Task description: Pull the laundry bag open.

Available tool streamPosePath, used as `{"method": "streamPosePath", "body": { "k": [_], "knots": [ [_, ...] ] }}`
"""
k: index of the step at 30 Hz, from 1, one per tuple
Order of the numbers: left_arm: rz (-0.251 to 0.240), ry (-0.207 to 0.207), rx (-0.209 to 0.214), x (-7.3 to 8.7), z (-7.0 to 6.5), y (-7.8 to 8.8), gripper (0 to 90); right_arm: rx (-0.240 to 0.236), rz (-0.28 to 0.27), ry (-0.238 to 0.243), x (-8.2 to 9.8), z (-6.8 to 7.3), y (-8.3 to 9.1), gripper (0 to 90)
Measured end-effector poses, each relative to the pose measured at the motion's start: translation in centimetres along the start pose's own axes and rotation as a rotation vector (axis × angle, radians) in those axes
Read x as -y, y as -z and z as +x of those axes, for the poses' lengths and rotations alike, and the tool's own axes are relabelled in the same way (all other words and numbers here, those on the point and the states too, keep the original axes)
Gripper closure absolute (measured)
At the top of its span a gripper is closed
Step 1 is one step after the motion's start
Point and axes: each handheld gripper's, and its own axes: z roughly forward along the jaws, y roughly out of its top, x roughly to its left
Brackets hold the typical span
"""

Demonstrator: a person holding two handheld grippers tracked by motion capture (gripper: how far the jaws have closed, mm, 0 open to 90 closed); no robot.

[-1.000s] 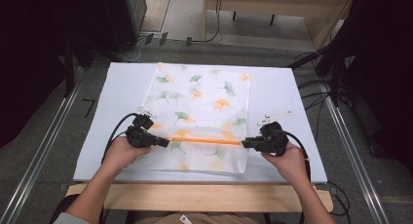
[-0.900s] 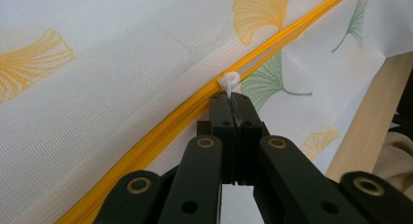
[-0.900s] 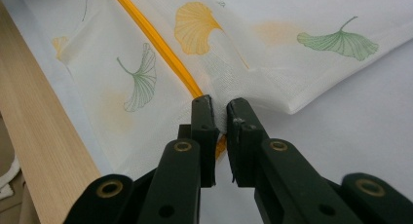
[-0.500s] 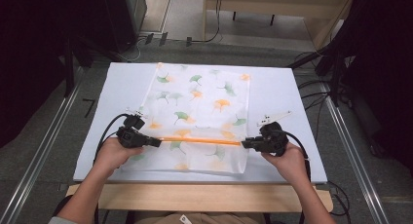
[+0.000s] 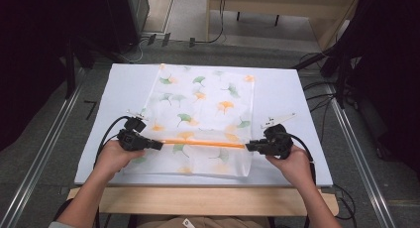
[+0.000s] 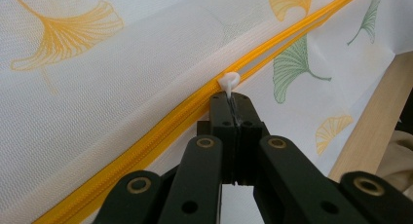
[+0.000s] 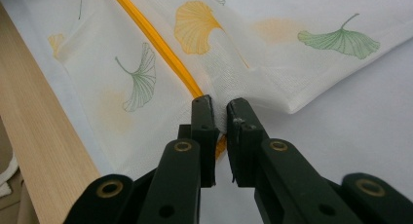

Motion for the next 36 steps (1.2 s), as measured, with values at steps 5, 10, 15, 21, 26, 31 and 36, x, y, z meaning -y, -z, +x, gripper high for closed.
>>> {"method": "streamPosePath", "body": {
  "k": [5, 10, 15, 21, 26, 31, 36],
  "knots": [
    [-0.001, 0.002, 0.002, 0.0, 0.0, 0.0, 90.0, 0.000, 0.000, 0.000, 0.0, 0.0, 0.0, 84.8],
    [-0.004, 0.002, 0.001, 0.0, 0.0, 0.1, 90.0, -0.001, 0.002, 0.000, 0.0, 0.0, 0.0, 84.8],
    [-0.014, 0.005, -0.001, 0.1, 0.1, 0.6, 90.0, -0.005, 0.004, 0.000, 0.0, 0.0, 0.0, 84.8],
    [-0.005, 0.009, -0.011, 0.5, 0.6, 1.0, 90.0, -0.004, 0.004, -0.005, 0.0, -0.1, 0.0, 84.7],
    [0.002, 0.024, -0.025, 1.2, 1.3, 1.7, 90.0, -0.001, 0.011, -0.004, 0.1, -0.2, -0.1, 84.7],
    [-0.008, 0.042, -0.040, 1.9, 1.9, 2.3, 90.0, 0.000, 0.017, -0.010, 0.1, -0.4, -0.1, 84.7],
    [-0.009, 0.042, -0.047, 1.9, 2.0, 2.4, 90.0, 0.003, 0.019, -0.008, 0.1, -0.3, -0.2, 84.7]
  ]
}}
